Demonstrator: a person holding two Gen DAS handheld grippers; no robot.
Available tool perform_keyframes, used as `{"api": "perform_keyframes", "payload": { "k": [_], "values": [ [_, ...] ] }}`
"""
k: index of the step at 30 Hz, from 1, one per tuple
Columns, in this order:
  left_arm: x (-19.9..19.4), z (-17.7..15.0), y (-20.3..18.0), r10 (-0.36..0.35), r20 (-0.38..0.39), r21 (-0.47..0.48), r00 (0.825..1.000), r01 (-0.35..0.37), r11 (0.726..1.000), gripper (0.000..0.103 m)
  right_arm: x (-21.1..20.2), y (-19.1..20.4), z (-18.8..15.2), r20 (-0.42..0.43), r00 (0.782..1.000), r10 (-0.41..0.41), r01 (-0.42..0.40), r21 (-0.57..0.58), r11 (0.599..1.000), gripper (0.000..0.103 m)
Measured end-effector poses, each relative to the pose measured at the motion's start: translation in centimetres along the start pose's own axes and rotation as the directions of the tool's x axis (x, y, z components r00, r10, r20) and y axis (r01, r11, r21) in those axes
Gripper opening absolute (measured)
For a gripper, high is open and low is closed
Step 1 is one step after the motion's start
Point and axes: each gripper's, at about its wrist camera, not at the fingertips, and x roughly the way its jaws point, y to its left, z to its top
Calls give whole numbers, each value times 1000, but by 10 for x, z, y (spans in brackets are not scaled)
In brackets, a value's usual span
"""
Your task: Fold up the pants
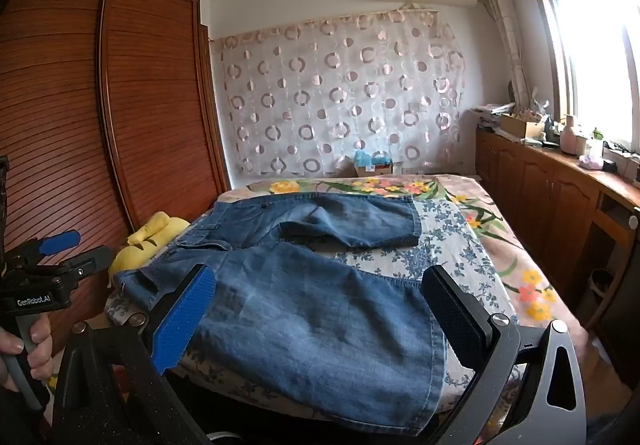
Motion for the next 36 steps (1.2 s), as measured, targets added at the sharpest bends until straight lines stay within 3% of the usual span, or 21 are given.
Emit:
{"api": "perform_keyframes", "payload": {
  "k": [36],
  "values": [
    [-1,1,0,0,5,2,1000,0,1000,103,-2,0,0,9,1000,0,0,-2,1000,103]
  ]
}}
